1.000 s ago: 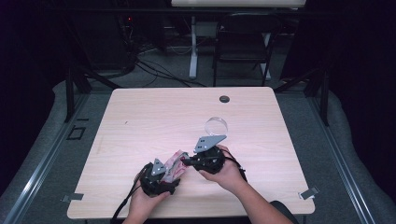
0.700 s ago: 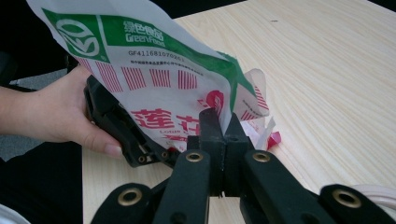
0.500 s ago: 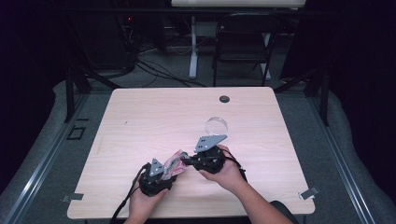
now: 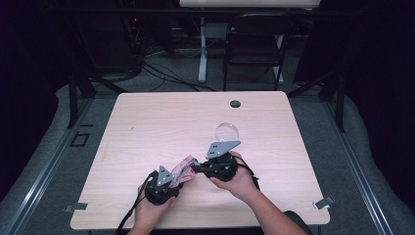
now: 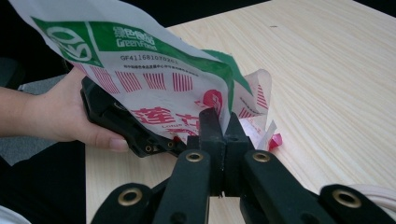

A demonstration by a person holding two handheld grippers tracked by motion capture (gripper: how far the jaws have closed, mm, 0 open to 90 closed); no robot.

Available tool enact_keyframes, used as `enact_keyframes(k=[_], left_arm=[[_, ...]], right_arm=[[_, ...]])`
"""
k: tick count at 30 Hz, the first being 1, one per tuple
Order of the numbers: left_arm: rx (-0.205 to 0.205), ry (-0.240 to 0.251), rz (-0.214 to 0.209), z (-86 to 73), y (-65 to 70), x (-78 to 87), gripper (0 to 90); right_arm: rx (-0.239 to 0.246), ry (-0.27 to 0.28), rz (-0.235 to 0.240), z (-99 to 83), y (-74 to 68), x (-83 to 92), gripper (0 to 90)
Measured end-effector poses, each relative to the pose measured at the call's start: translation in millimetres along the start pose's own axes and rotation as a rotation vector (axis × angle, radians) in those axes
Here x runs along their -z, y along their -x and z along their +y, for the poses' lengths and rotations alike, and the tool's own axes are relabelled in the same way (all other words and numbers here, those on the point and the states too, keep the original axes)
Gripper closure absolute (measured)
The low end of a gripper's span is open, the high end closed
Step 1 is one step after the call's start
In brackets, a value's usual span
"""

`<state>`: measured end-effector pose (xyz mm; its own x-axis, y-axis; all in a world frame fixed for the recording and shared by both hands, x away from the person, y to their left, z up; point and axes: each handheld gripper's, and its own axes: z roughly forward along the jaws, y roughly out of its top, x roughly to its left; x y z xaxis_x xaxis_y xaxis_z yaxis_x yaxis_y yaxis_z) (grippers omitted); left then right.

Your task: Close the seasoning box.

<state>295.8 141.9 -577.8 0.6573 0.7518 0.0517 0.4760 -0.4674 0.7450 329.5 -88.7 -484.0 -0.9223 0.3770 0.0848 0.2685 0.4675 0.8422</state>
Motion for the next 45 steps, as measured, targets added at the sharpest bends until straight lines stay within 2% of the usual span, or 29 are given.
enact_keyframes(k=[1,2,4,6,8,9,10,11,15,18,19,20,21,23,26,33,36,37,39,45], left_arm=[[-0.017,-0.001,0.008,2.6,0.3,2.8,58.3],[-0.017,-0.001,0.008,2.6,0.3,2.8,58.4],[-0.043,-0.004,0.038,6.1,0.4,7.2,58.6],[-0.048,0.001,0.069,8.2,0.3,9.5,58.7],[-0.058,-0.003,0.077,9.4,-1.0,11.3,58.8],[-0.075,-0.001,0.109,11.8,-2.1,14.2,58.9],[-0.075,-0.001,0.109,11.8,-2.1,14.2,59.0],[-0.093,-0.001,0.136,14.6,-4.1,17.1,59.0],[-0.107,0.013,0.164,19.7,-7.3,19.5,59.3],[-0.111,0.018,0.165,22.4,-7.8,18.9,59.4],[-0.131,0.017,0.171,25.4,-7.6,18.1,59.4],[-0.131,0.017,0.171,25.4,-7.6,18.1,59.5],[-0.138,0.021,0.166,28.3,-6.8,16.6,59.5],[-0.152,0.021,0.16,31.3,-6.6,15.5,59.6],[-0.149,0.029,0.151,33.9,-6.5,13.7,59.6],[-0.144,0.047,0.123,43.6,-9.0,6.8,59.6],[-0.144,0.047,0.114,46.3,-10.5,4.5,59.6],[-0.14,0.048,0.112,46.6,-10.6,3.8,59.7],[-0.143,0.044,0.107,47.5,-11.3,1.8,59.7],[-0.135,0.044,0.118,48.4,-12.4,0.4,59.7]], right_arm=[[-0.01,0.017,0.006,-0.1,0.7,1.7,90.0],[-0.01,0.017,0.006,-0.1,0.7,1.7,90.0],[-0.016,0.029,0.012,0.0,1.7,4.4,90.0],[-0.015,0.031,0.007,-0.2,1.2,5.5,90.0],[-0.007,0.036,0.001,-0.2,0.0,6.9,89.2],[-0.002,0.039,-0.003,-0.2,-0.6,7.7,88.1],[-0.002,0.039,-0.003,-0.2,-0.6,7.7,88.1],[0.004,0.048,-0.012,-0.1,-1.9,9.6,84.3],[0.009,0.06,-0.032,-1.4,-3.2,15.4,77.9],[0.008,0.068,-0.04,-2.6,-3.5,18.5,74.4],[0.011,0.067,-0.049,-3.8,-3.6,21.7,69.8],[0.011,0.067,-0.049,-3.8,-3.6,21.7,69.8],[0.028,0.072,-0.06,-4.7,-3.2,25.2,62.6],[0.05,0.082,-0.078,-4.8,-3.2,29.2,60.4],[0.056,0.092,-0.092,-2.9,-3.7,36.5,57.7],[0.066,0.092,-0.128,6.4,1.0,49.1,58.4],[0.111,0.034,-0.112,17.3,6.5,51.3,58.5],[0.131,0.024,-0.123,20.9,7.7,51.8,58.4],[0.157,0.039,-0.112,27.8,10.0,54.7,57.1],[0.195,0.026,-0.147,26.2,15.6,59.1,55.3]])
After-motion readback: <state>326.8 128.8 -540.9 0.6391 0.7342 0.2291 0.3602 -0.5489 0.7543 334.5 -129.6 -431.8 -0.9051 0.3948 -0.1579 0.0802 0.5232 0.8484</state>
